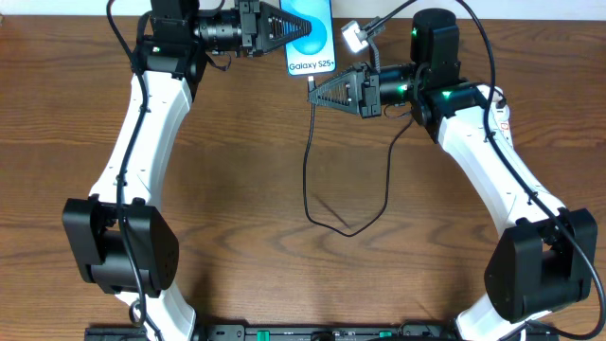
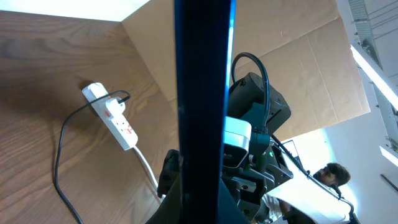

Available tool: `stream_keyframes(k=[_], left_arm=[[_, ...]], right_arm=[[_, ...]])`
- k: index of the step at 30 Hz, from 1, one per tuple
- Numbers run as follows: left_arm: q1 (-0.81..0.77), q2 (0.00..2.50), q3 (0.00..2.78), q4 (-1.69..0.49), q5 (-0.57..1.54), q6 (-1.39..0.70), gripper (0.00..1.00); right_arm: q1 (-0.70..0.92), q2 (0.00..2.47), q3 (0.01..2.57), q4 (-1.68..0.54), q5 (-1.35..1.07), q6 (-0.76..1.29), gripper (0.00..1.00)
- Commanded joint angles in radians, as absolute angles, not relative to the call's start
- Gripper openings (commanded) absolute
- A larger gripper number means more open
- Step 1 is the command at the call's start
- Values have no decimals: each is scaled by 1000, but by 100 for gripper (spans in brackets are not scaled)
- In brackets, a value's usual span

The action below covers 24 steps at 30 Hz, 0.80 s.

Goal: Plug charger to phone and switch on socket

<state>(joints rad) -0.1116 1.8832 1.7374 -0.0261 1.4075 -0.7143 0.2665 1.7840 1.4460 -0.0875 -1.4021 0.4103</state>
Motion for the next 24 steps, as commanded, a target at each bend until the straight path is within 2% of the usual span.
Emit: stream_keyframes(k=[1,24], left_arm=[[-108,1850,1742,-17,1422,-714,7],[-108,1850,1742,-17,1433,-717,7]], right_arm=[[261,1786,1451,-85,-1412,414,1],[249,1786,1451,-85,-1397,414,1]])
